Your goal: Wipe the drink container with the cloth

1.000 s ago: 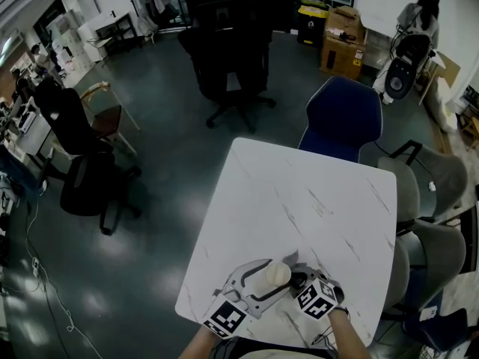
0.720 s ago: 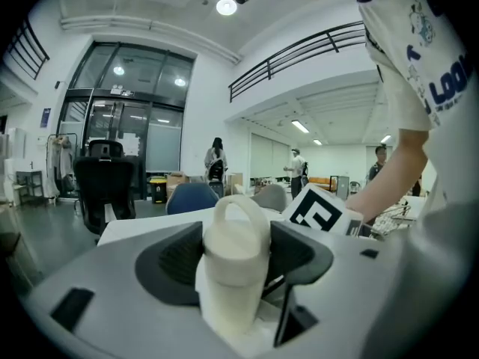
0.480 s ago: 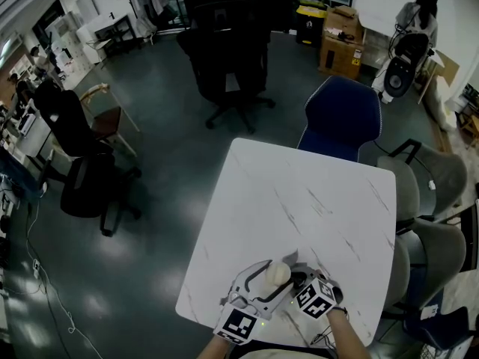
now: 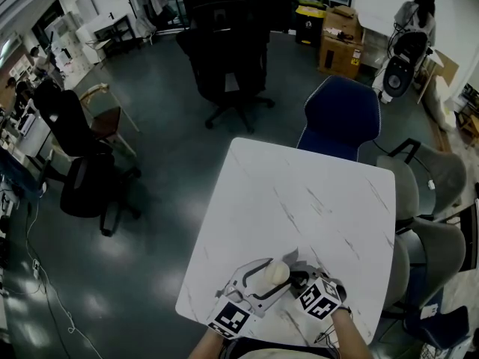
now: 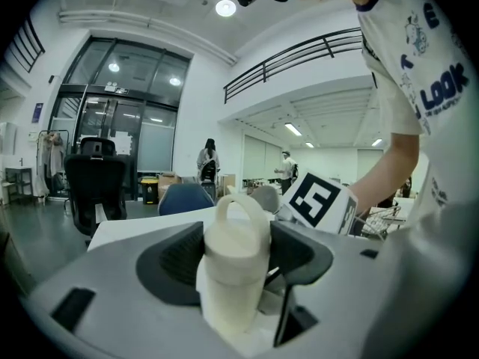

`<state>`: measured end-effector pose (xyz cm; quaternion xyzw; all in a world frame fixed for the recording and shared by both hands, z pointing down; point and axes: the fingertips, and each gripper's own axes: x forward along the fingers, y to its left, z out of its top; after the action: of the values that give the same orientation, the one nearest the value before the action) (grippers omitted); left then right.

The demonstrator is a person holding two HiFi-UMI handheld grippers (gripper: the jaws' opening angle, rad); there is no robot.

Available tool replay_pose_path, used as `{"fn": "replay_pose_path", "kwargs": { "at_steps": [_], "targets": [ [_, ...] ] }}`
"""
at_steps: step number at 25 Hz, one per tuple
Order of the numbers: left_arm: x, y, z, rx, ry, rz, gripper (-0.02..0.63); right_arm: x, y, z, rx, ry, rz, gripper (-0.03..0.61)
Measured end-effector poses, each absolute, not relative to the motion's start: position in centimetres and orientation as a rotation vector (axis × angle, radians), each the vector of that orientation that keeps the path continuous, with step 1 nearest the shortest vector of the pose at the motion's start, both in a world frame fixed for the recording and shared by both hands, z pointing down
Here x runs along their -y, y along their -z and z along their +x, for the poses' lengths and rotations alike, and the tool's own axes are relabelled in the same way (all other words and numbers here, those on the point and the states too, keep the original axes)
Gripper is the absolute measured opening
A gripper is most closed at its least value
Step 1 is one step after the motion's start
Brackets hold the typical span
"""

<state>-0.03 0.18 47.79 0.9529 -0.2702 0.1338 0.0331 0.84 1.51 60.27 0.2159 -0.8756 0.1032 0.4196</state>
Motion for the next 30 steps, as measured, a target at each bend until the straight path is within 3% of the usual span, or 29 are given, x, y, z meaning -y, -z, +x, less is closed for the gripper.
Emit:
{"fn": "replay_pose_path", "kwargs": {
  "at_steps": [30],
  "targets": [
    [-0.9,-47.9,-0.3,0.349,-0.505,3.037,0.281,-0.9,-50.0,0.6,2.314,-0.043,0.393,0.044]
  ]
}}
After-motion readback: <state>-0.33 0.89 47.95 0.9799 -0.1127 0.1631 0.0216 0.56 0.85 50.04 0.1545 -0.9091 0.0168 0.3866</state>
